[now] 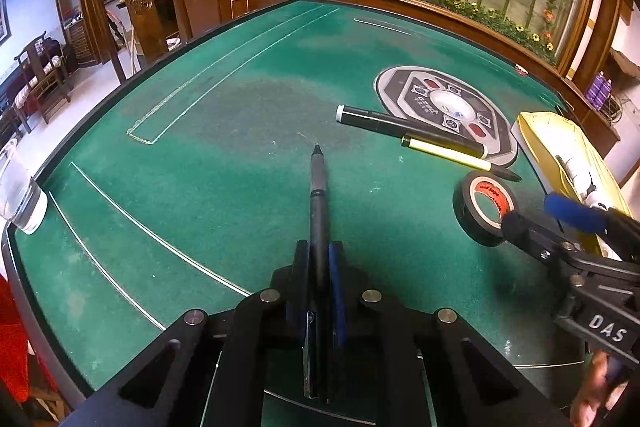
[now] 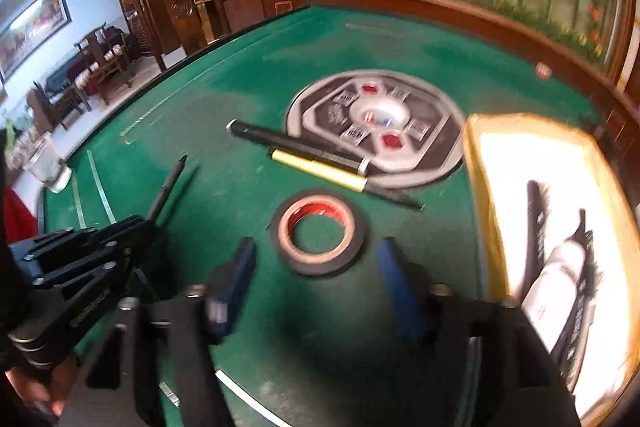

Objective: Organize rigid objects
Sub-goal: 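Grasp a black pen with the left tool while the right tool grasps the black tape roll, then lift the black pen and tape roll and carry both over the tray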

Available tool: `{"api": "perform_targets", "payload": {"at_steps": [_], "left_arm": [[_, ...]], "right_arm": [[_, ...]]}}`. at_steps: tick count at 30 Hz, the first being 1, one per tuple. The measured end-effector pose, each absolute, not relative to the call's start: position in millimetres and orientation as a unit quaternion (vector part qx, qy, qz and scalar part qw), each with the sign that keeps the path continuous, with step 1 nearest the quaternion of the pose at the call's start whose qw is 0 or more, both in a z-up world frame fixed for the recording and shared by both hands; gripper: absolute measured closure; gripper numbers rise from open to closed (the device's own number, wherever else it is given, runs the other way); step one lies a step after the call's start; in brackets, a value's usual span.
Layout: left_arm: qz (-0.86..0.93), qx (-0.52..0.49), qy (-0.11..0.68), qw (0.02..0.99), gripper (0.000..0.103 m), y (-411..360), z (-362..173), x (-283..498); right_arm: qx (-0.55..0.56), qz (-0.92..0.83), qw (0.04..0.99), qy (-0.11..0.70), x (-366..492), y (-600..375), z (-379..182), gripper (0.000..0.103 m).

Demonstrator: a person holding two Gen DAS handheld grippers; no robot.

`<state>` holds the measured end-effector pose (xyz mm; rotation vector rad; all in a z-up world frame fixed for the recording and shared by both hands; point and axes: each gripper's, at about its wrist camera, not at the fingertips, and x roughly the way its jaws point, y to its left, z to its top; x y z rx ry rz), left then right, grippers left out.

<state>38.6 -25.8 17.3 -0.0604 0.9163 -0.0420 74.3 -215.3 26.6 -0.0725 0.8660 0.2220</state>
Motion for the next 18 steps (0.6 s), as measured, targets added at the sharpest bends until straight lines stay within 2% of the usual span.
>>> {"api": "perform_targets", "payload": {"at_steps": [7,9,10,18], "left_arm": [[-0.028,-0.032,0.45,0.892,0.094,-24.8,13.5,41.0],[-0.029,-0.034,0.454,0.89,0.094,-24.2,12.0,42.9],[-0.031,-0.036,0.457,0.888,0.094,-24.0,11.1,44.0],[-0.047,-0.059,0.45,0.89,0.094,-15.8,14.5,42.3]], "right_arm": [[-0.062,0.094,0.882,0.458,98.0,-207.2,1.6,0.033],[-0.052,0.097,0.883,0.457,100.0,-208.0,-2.1,0.036],[-0.054,0.097,0.883,0.456,99.3,-208.0,-1.3,0.043],[0.001,0.107,0.889,0.444,89.3,-224.5,13.0,0.044]]}}
